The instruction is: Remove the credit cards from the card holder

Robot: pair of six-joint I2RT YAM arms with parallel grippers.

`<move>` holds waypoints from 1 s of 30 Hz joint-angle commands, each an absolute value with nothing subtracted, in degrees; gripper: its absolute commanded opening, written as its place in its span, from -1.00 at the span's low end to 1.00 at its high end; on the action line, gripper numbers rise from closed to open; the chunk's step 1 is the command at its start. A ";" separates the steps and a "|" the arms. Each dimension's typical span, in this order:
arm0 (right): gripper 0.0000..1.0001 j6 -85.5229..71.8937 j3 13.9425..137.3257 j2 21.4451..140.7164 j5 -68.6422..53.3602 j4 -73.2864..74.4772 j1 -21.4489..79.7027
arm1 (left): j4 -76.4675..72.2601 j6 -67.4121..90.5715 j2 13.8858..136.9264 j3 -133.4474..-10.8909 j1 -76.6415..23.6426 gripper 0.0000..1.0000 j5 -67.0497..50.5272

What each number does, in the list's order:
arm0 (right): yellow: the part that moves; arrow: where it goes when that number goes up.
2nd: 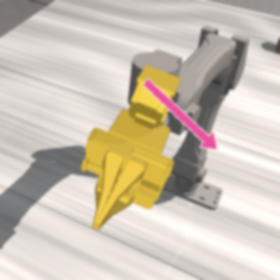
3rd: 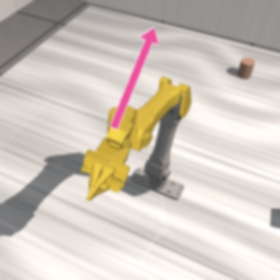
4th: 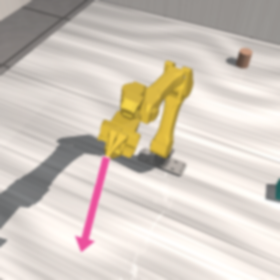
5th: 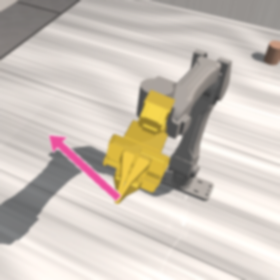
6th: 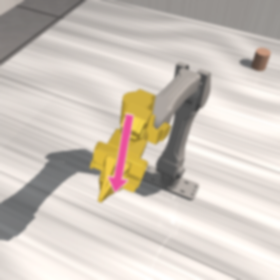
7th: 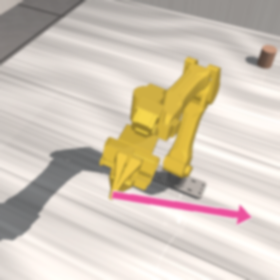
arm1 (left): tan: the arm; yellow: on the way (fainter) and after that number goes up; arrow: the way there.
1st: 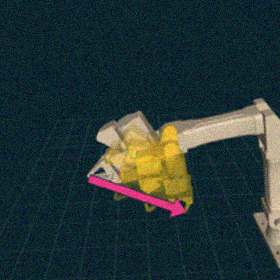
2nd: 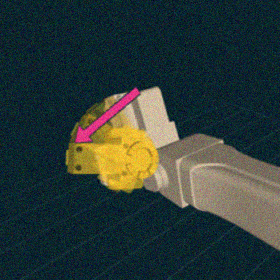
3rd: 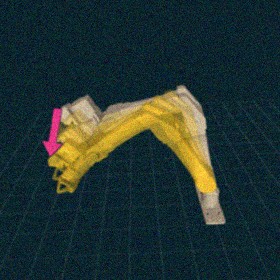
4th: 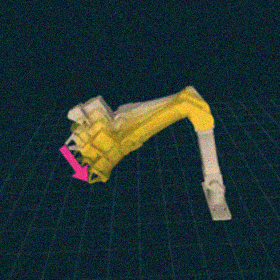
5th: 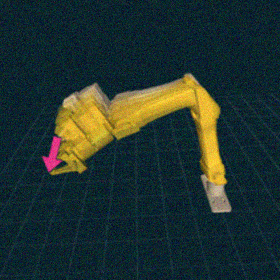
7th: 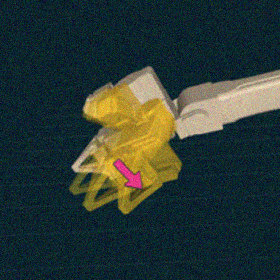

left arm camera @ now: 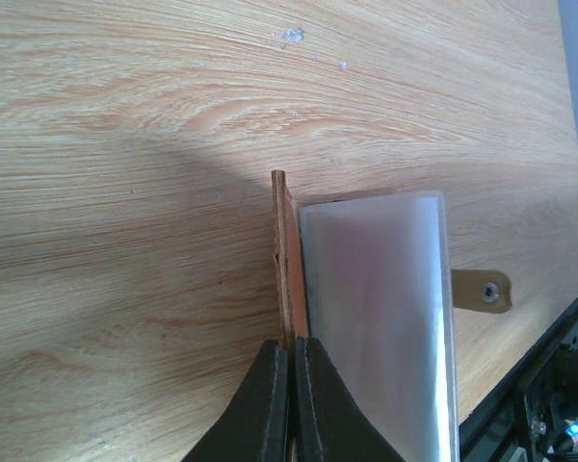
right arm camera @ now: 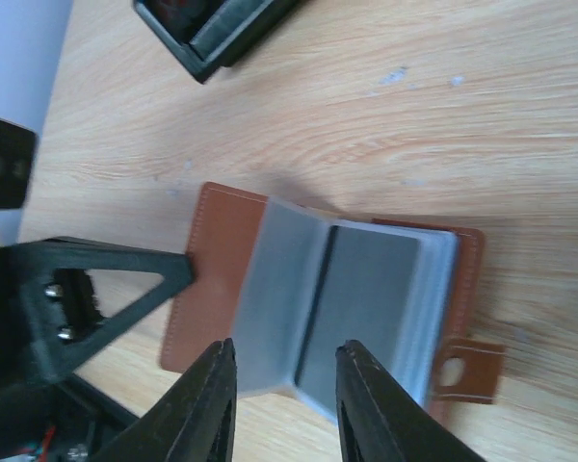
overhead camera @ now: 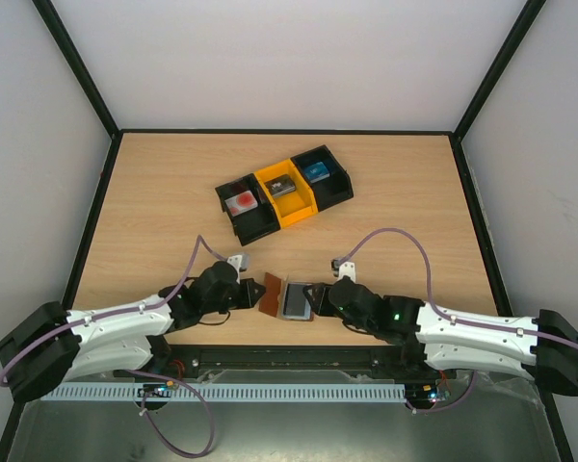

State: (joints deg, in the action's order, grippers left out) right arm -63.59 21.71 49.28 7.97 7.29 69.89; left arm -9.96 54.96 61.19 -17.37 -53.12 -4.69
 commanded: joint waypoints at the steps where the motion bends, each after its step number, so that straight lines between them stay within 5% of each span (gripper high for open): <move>1: -0.39 -64.25 27.14 50.82 6.33 10.22 70.22 | -9.60 56.44 59.08 -15.91 -53.41 -0.95 -3.79; 9: -0.38 -64.51 26.46 56.76 4.35 5.45 70.23 | -9.94 57.13 59.46 -15.49 -53.37 -0.95 -4.20; 21: -0.64 -67.31 21.71 66.18 4.75 -7.45 70.22 | -12.73 60.01 59.05 -12.17 -53.51 -0.95 -4.25; 30: -0.44 -62.58 27.83 80.47 0.59 -13.66 70.21 | -13.82 61.52 57.67 -10.84 -53.61 -0.95 -4.57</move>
State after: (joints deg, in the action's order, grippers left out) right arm -64.88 24.64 76.60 1.83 -9.15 69.89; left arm -13.21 60.51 58.87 -12.27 -53.23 -4.47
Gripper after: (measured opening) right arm 0.262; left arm 0.031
